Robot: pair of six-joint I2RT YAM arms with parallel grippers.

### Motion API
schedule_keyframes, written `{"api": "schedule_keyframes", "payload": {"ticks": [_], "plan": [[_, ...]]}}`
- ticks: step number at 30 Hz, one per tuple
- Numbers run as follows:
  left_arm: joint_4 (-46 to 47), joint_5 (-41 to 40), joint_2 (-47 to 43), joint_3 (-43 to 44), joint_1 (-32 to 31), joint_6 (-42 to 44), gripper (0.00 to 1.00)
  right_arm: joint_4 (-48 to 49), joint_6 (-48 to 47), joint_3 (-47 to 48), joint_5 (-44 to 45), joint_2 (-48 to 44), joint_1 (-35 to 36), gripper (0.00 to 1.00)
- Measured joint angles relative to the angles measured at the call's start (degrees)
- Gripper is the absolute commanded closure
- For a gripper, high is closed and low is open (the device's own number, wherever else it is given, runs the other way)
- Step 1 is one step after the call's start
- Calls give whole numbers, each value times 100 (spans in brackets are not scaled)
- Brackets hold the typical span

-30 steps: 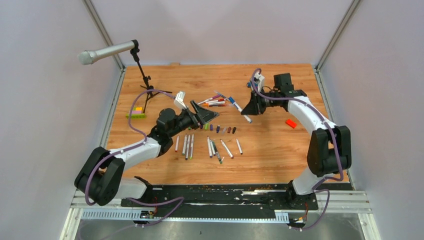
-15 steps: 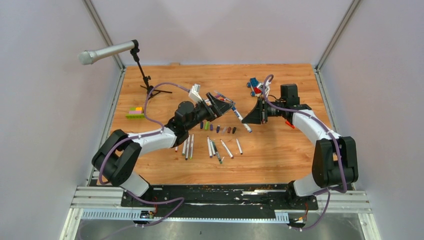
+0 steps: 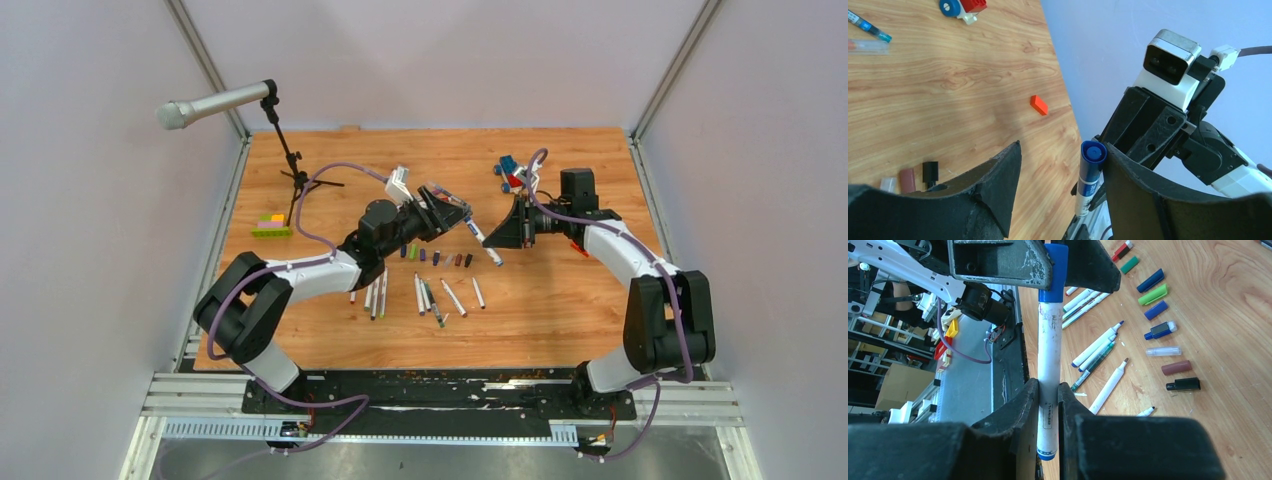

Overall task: Open the pen caps
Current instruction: Open the pen cap from the pen.

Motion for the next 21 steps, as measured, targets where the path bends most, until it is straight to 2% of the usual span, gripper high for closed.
{"api": "schedule_keyframes", "payload": {"ticks": [6,13,16,18,19,21], "plan": [[39,55,55,9,-11,-33,51,22,26,-15,-4,111,0,100],[295,190,201,33,-22,-175,81,-2,48,-26,26,216,0,100],[385,234,260,74,-33,-240,97,-2,44,-26,24,238,0,100],[420,256,280,74,-33,-262,100,-4,44,-26,24,238,0,100],[428,262,284,74,-33,-262,100,-9,42,-26,22,240,0,97],[442,284,284,74,-33,-254,100,-11,37,-26,17,240,2,78]]}}
